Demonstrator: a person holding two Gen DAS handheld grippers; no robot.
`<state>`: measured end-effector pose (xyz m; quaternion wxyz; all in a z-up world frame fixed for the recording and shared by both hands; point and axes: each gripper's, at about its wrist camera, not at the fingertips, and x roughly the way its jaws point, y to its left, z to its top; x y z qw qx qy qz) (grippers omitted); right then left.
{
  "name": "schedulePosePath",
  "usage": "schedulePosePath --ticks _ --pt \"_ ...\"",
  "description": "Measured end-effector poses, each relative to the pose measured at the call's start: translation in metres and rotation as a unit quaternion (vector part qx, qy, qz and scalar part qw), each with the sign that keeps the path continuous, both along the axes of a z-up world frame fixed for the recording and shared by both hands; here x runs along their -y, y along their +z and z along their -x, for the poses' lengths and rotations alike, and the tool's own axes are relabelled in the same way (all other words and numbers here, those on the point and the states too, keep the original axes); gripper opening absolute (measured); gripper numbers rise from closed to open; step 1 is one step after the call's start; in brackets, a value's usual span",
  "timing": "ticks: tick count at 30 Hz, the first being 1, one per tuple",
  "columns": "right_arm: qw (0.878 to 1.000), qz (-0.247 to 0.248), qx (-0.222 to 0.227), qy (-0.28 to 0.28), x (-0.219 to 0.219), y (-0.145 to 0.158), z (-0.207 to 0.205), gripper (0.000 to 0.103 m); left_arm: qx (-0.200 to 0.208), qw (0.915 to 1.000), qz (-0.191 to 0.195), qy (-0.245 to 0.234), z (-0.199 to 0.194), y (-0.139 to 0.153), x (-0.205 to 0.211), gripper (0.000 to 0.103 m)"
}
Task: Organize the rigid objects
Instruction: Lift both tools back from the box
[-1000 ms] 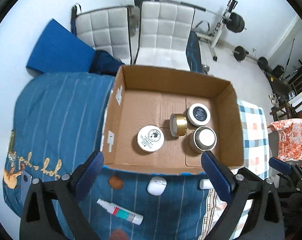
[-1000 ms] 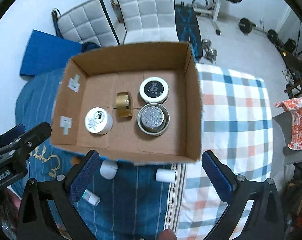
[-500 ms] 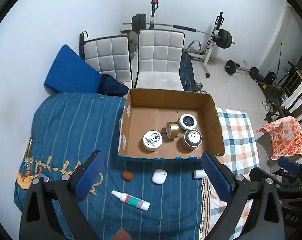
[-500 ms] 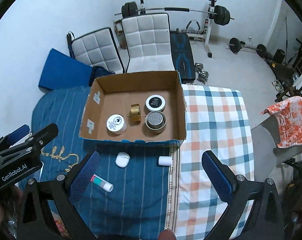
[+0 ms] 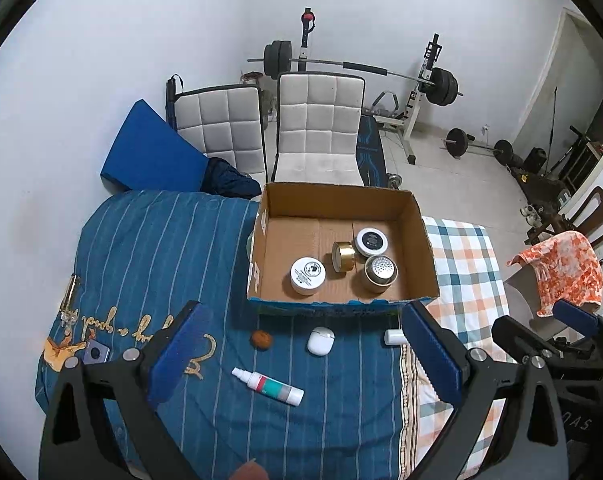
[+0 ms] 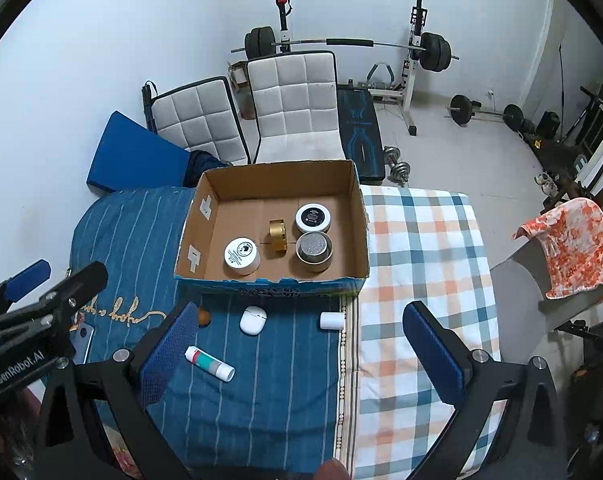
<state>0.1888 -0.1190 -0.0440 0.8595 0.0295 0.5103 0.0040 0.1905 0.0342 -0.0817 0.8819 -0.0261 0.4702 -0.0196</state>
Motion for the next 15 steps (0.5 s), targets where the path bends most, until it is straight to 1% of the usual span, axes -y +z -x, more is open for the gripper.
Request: schedulePosePath --ticks 6,9,12,15 --pt "1.000 -0.003 -0.003 0.000 -0.001 -0.001 0.002 0.103 -0.010 0.9999 -0.001 -0.002 0.000 -0.006 0.001 0.100" --pt "1.000 -0.007 -0.011 -0.001 0.000 -0.007 -0.001 0.103 -0.018 0.9998 -0.002 0.002 -0.003 -0.013 0.000 0.100" --pt "1.000 -0.011 -0.025 -0.008 0.007 -0.022 -0.006 0.103 -0.040 0.9990 0.010 0.017 -0.009 -0.032 -0.007 0.100" --pt "0.998 -0.014 -0.052 -0.020 0.020 -0.049 -0.016 0.103 -0.083 0.9951 0.031 0.044 -0.018 -0.071 -0.023 0.100"
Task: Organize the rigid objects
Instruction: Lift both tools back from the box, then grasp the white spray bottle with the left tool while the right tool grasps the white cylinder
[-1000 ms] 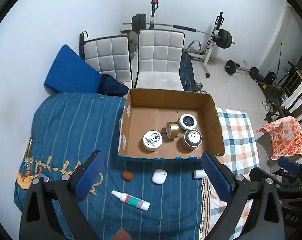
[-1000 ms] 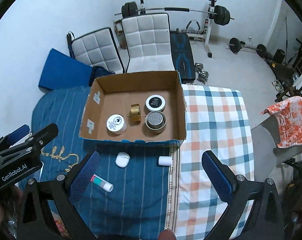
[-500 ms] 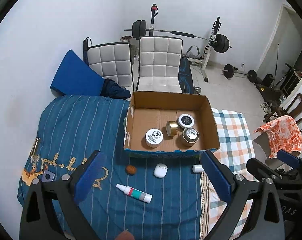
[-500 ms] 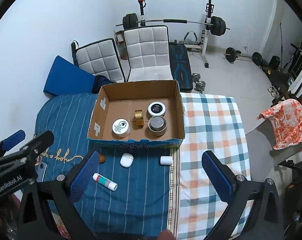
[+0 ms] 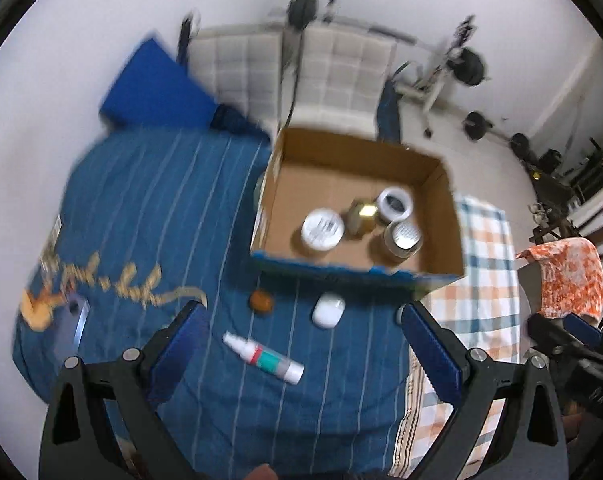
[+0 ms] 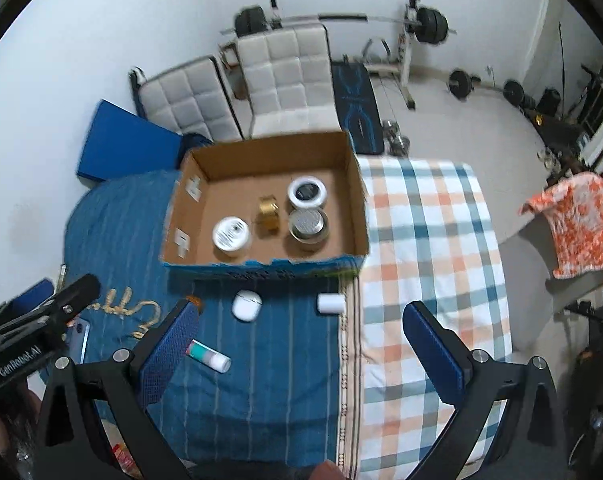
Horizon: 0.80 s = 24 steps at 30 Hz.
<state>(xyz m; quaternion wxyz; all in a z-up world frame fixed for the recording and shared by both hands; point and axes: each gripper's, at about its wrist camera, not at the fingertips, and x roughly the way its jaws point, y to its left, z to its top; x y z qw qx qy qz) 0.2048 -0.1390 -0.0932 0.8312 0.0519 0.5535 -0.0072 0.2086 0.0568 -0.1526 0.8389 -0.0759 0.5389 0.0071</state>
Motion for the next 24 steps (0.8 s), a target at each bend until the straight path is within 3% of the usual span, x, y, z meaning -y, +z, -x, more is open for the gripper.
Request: schedulePosePath --ticks 4,6,9,11,16,19,22,24 --pt "0.998 -0.017 -0.057 -0.017 0.024 -0.059 -0.019 0.103 -0.093 0.9940 0.035 0.045 -0.010 -0.079 -0.024 0.098" --pt "0.996 -0.027 -0.079 -0.028 0.035 -0.087 -0.027 0.103 -0.150 0.9831 0.079 0.068 -0.011 -0.127 -0.036 0.093" --pt "0.992 -0.040 -0.114 -0.045 0.050 -0.140 -0.042 0.103 -0.226 0.9575 0.139 0.113 -0.003 -0.199 -0.046 0.078" --pt "0.987 -0.052 -0.138 -0.057 0.057 -0.179 -0.052 0.103 -0.254 0.9483 0.141 0.128 0.000 -0.229 -0.045 0.070" --pt "0.976 -0.088 -0.177 -0.091 0.064 -0.254 -0.070 0.103 -0.297 0.9369 0.119 0.141 0.002 -0.286 -0.037 0.069" --pt "0.972 -0.098 -0.188 -0.101 0.059 -0.284 -0.081 0.103 -0.306 0.9339 0.119 0.141 -0.001 -0.303 -0.032 0.059" --pt "0.971 -0.091 -0.198 -0.100 0.050 -0.306 -0.092 0.096 -0.299 0.9414 0.090 0.127 -0.005 -0.302 -0.022 0.042" --pt "0.971 -0.080 -0.206 -0.095 0.045 -0.316 -0.096 0.077 -0.288 0.9503 0.069 0.097 -0.009 -0.296 -0.013 0.037"
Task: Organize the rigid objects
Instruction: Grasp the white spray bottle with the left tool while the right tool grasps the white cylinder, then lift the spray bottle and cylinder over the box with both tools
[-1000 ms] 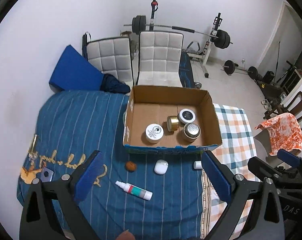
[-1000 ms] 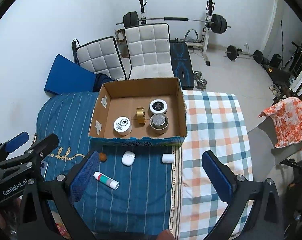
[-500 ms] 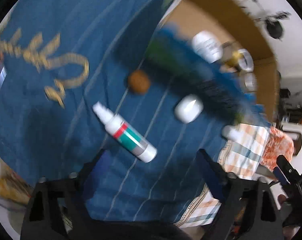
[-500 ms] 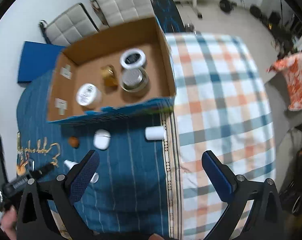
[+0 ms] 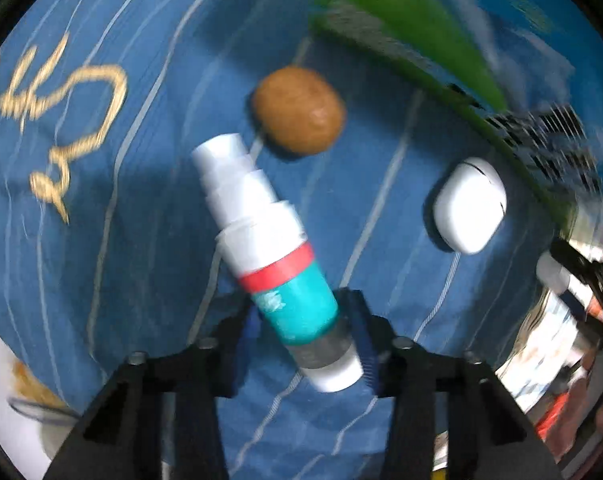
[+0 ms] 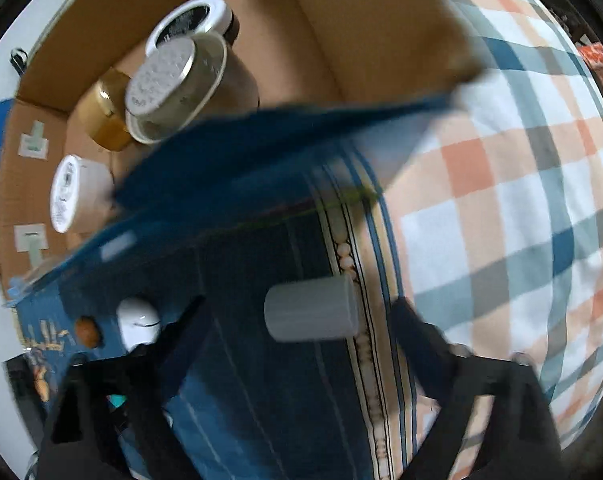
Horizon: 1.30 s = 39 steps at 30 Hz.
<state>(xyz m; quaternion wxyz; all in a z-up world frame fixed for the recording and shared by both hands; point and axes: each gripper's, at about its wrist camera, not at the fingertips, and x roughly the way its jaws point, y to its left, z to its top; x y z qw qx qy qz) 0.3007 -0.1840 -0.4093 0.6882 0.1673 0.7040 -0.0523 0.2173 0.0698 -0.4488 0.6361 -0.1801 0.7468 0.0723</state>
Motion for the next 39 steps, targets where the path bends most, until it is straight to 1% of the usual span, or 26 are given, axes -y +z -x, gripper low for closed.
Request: schedulePosePath --ticks 1,3,4,6,8,9,11,13,15,17,18,20,24,26,28,29,30,33,35,36,39 --pt "1.000 0.005 -0.006 0.003 -0.002 -0.005 -0.001 0.073 0.004 0.9999 -0.006 -0.015 0.000 0.002 0.004 0.036" --pt "1.000 0.016 -0.015 0.008 -0.004 -0.013 -0.001 0.061 0.014 0.9987 -0.020 -0.046 0.001 0.004 0.014 0.035" --pt "1.000 0.023 -0.013 0.011 -0.005 -0.014 0.000 0.059 0.018 0.9978 -0.026 -0.058 0.002 0.005 0.018 0.035" --pt "0.999 0.026 -0.014 0.020 -0.006 -0.015 0.003 0.050 0.025 0.9950 -0.035 -0.090 0.004 0.005 0.028 0.035" --pt "0.999 0.020 -0.023 0.031 -0.006 -0.016 0.010 0.050 0.030 0.9908 -0.043 -0.125 0.007 0.006 0.040 0.034" --pt "0.999 0.018 -0.027 0.035 -0.007 -0.016 0.014 0.050 0.033 0.9869 -0.046 -0.151 0.010 0.006 0.049 0.034" --pt "0.998 0.015 -0.039 0.048 -0.007 -0.017 0.027 0.050 0.035 0.9807 -0.053 -0.185 0.014 0.007 0.066 0.033" --pt "0.997 0.008 -0.053 0.060 -0.008 -0.019 0.041 0.050 0.034 0.9772 -0.049 -0.204 0.019 0.007 0.081 0.033" --pt "0.995 0.002 -0.068 0.068 -0.009 -0.022 0.056 0.050 0.030 0.9770 -0.042 -0.207 0.023 0.002 0.092 0.033" --pt "0.994 0.002 -0.076 0.076 -0.011 -0.025 0.069 0.050 0.024 0.9786 -0.039 -0.201 0.031 -0.007 0.098 0.033" --pt "0.994 0.003 -0.076 0.077 -0.012 -0.027 0.073 0.050 0.029 0.9793 -0.041 -0.196 0.033 -0.010 0.100 0.034" --pt "0.994 0.010 -0.072 0.080 -0.016 -0.029 0.075 0.050 0.025 0.9805 -0.042 -0.190 0.033 -0.011 0.103 0.034" --pt "0.993 0.027 -0.072 0.091 -0.026 -0.031 0.074 0.052 0.022 0.9828 -0.038 -0.179 0.016 -0.008 0.095 0.033" --pt "0.991 0.039 -0.072 0.103 -0.033 -0.032 0.075 0.052 0.023 0.9828 -0.041 -0.179 0.016 -0.008 0.090 0.031" --pt "0.990 0.051 -0.071 0.110 -0.036 -0.031 0.078 0.047 0.027 0.9828 -0.043 -0.178 0.017 -0.007 0.088 0.030" --pt "0.989 0.056 -0.071 0.114 -0.038 -0.031 0.079 0.047 0.029 0.9831 -0.043 -0.175 0.017 -0.007 0.085 0.030" --pt "0.989 0.058 -0.071 0.114 -0.039 -0.031 0.080 0.046 0.029 0.9835 -0.042 -0.174 0.012 -0.003 0.074 0.030" --pt "0.989 0.057 -0.076 0.113 -0.040 -0.031 0.094 0.046 0.038 0.9841 -0.041 -0.168 0.016 0.004 0.066 0.030" --pt "0.989 0.051 -0.076 0.114 -0.041 -0.027 0.095 0.046 0.050 0.9830 -0.042 -0.172 0.019 0.015 0.068 0.029" --pt "0.989 0.050 -0.074 0.116 -0.041 -0.023 0.089 0.046 0.056 0.9822 -0.043 -0.174 0.024 0.025 0.068 0.029" --pt "0.989 0.041 -0.066 0.125 -0.047 -0.012 0.093 0.046 0.074 0.9801 -0.042 -0.179 0.030 0.041 0.072 0.029"
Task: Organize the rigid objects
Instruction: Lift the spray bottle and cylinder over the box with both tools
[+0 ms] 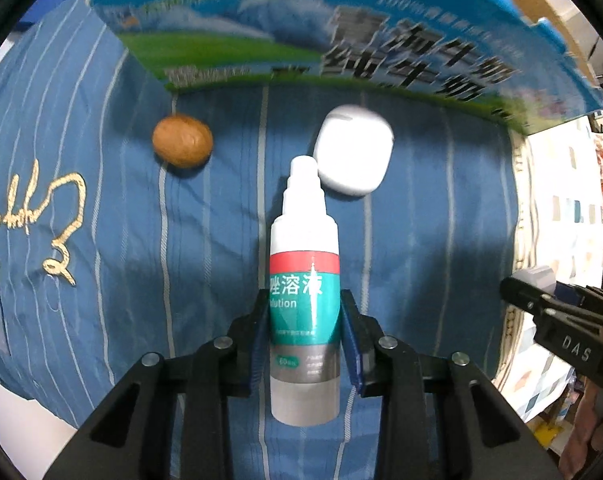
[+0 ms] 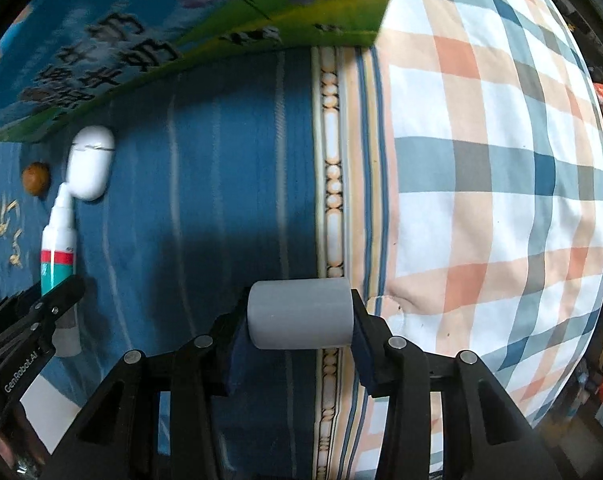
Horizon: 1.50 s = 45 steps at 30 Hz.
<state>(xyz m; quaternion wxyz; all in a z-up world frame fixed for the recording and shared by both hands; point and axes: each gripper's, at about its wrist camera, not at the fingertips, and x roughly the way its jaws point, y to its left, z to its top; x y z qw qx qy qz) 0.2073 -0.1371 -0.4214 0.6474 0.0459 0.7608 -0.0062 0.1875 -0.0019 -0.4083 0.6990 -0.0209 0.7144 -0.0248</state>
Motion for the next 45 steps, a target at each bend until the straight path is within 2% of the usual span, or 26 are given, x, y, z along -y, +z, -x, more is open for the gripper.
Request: schedulePosePath --ticks 12,19,22,26,30,34,40,45 --pt "0.998 -0.024 0.042 0.031 -0.030 0.065 0.013 0.046 0.028 0.9994 0.017 -0.010 0.007 0.040 0.009 0.029" --pt "0.997 -0.033 0.065 0.039 -0.029 0.098 0.013 0.046 0.047 0.9984 0.029 -0.015 0.009 0.086 0.029 0.029" --pt "0.996 -0.036 0.075 0.042 -0.028 0.096 0.004 0.046 0.061 0.9974 0.033 -0.019 0.010 0.103 0.031 0.029" --pt "0.994 -0.048 0.088 0.043 -0.025 0.112 -0.001 0.046 0.078 0.9956 0.047 -0.018 0.010 0.125 0.029 0.029" --pt "0.991 -0.063 0.109 0.043 -0.027 0.140 -0.003 0.046 0.110 0.9915 0.067 -0.020 0.010 0.162 0.027 0.029" --pt "0.986 -0.078 0.141 0.032 -0.026 0.173 -0.015 0.046 0.146 0.9856 0.086 -0.013 -0.006 0.196 0.021 0.029" --pt "0.977 -0.090 0.194 0.017 -0.021 0.217 -0.058 0.046 0.205 0.9738 0.096 -0.016 -0.056 0.232 0.018 0.029" --pt "0.972 -0.085 0.219 -0.004 -0.016 0.226 -0.104 0.046 0.238 0.9662 0.095 -0.022 -0.112 0.245 0.017 0.029"
